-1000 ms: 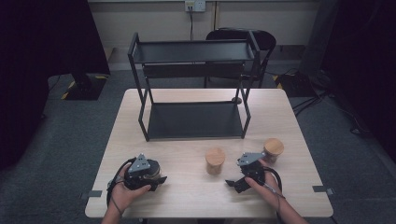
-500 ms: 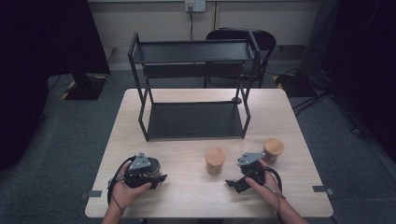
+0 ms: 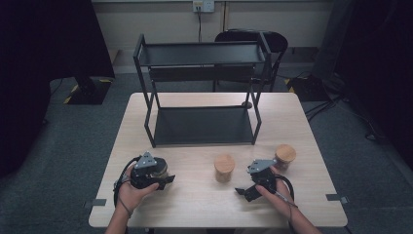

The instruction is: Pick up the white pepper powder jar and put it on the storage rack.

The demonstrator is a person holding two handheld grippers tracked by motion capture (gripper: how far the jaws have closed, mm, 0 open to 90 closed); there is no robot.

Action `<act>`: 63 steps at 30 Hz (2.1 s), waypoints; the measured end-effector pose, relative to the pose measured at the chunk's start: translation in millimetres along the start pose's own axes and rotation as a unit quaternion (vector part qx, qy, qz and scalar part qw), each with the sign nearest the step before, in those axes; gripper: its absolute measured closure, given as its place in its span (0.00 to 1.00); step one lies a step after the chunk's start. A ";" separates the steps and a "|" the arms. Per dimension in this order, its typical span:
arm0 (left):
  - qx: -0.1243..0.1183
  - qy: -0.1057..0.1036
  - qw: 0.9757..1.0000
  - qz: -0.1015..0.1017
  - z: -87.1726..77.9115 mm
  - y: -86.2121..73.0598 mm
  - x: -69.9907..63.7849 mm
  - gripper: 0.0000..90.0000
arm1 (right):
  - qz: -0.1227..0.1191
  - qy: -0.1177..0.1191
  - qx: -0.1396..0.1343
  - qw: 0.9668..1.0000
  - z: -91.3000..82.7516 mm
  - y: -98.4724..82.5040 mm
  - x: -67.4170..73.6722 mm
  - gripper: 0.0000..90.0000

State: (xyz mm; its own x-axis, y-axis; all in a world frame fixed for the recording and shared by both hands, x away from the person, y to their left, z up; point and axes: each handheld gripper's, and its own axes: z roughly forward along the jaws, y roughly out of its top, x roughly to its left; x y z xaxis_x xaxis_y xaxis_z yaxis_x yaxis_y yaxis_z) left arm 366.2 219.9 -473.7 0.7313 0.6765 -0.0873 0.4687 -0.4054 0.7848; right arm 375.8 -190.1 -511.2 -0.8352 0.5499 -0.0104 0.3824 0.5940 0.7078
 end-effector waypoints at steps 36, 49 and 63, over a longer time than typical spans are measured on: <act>0.001 0.008 1.000 -0.005 14.2 19.8 17.7 0.34 | 0.000 -0.001 0.000 1.000 -0.1 -0.1 0.1 0.00; -0.003 0.017 1.000 -0.011 21.8 31.6 24.3 0.34 | 0.000 -0.001 0.000 1.000 -0.1 -0.1 0.1 0.00; -0.009 0.026 0.999 -0.021 27.6 36.0 31.4 0.34 | 0.000 -0.001 0.000 1.000 -0.1 -0.1 0.1 0.00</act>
State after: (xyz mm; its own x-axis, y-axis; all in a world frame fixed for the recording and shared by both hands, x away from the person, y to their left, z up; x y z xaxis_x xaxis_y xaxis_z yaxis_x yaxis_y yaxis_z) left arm 419.6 209.6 -465.2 0.6835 0.7245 -0.0887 0.4900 -0.3654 0.7914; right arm 375.6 -190.1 -511.3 -0.8344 0.5510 -0.0108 0.3826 0.5934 0.7082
